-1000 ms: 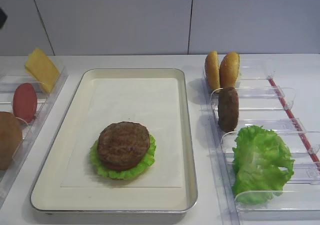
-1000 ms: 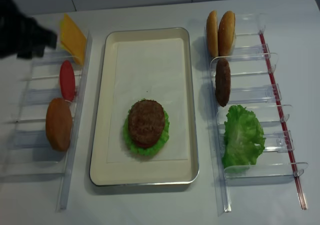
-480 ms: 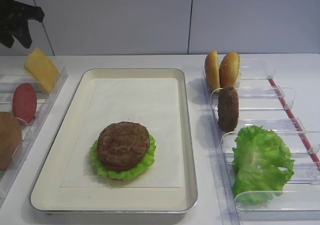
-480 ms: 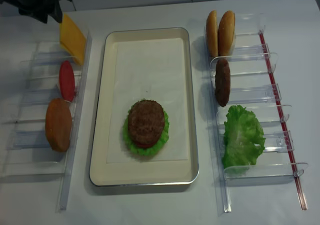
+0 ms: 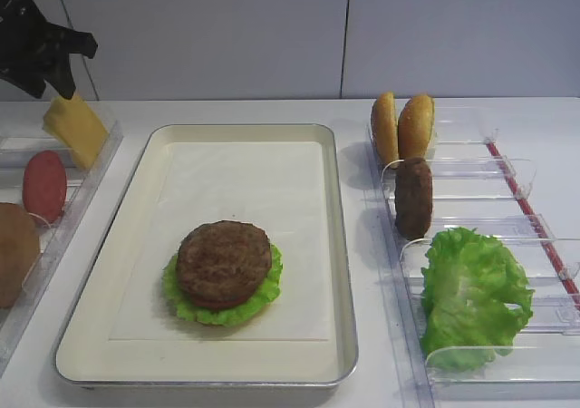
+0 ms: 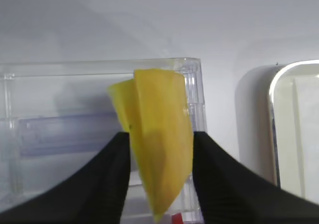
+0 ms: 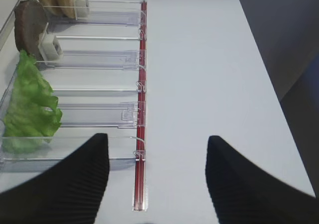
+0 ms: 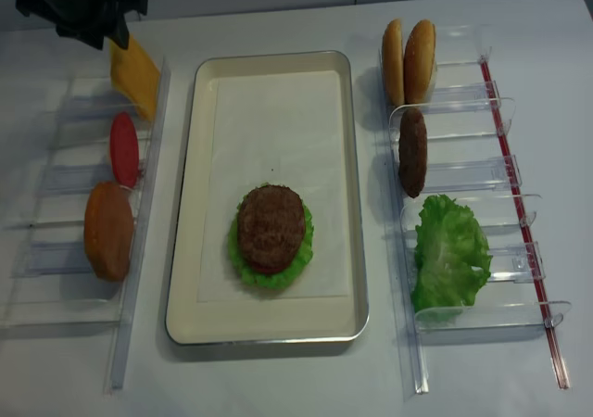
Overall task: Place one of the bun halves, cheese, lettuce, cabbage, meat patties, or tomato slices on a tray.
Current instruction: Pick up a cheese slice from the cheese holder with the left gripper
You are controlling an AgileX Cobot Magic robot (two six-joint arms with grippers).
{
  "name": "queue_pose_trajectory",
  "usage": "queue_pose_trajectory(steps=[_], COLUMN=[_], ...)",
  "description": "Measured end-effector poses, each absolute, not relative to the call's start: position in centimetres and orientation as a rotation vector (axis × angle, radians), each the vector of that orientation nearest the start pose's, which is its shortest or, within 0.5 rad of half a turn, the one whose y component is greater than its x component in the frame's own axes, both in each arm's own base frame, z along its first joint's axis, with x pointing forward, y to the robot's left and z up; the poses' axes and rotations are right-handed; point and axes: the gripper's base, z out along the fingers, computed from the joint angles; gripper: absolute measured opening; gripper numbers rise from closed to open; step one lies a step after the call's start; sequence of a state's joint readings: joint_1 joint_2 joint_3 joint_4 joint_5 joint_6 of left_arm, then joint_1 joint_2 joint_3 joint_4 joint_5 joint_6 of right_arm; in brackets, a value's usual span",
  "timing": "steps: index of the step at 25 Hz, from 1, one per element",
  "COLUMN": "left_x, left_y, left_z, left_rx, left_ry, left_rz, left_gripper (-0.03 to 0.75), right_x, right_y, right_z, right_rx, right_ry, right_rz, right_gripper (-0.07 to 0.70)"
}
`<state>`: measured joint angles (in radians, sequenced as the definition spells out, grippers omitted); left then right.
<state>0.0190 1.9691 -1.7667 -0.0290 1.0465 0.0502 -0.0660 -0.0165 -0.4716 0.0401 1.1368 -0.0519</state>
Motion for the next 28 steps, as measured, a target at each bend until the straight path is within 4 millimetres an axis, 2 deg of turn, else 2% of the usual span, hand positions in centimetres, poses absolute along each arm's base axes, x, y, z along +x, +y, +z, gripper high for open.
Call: queue_pose_trajectory(steps=[5, 11, 14, 18, 22, 28], left_x=[43.9, 44.2, 44.2, 44.2, 44.3, 43.0], left_y=[0.4, 0.4, 0.4, 0.4, 0.4, -0.1], left_z=[26.4, 25.7, 25.6, 25.7, 27.5, 32.6], left_rx=[0.043, 0.045, 0.045, 0.048, 0.059, 0.063], left_ry=[2.751, 2.762, 2.764, 2.766, 2.763, 2.718], left_rz=[-0.052, -0.055, -0.055, -0.055, -0.055, -0.119], left_gripper=[0.286, 0.272, 0.188, 0.003, -0.012, -0.013], right_x=[-0.7, -0.7, -0.7, -0.7, -0.7, -0.7], right_y=[0.4, 0.4, 0.4, 0.4, 0.4, 0.4], right_z=[26.3, 26.3, 26.3, 26.3, 26.3, 26.3], right_rx=[0.014, 0.014, 0.014, 0.014, 0.014, 0.014], right_ry=[2.132, 2.132, 2.132, 2.132, 2.133, 2.133], right_rz=[-0.019, -0.019, -0.019, -0.019, -0.019, -0.019], right_gripper=[0.442, 0.442, 0.442, 0.442, 0.442, 0.442])
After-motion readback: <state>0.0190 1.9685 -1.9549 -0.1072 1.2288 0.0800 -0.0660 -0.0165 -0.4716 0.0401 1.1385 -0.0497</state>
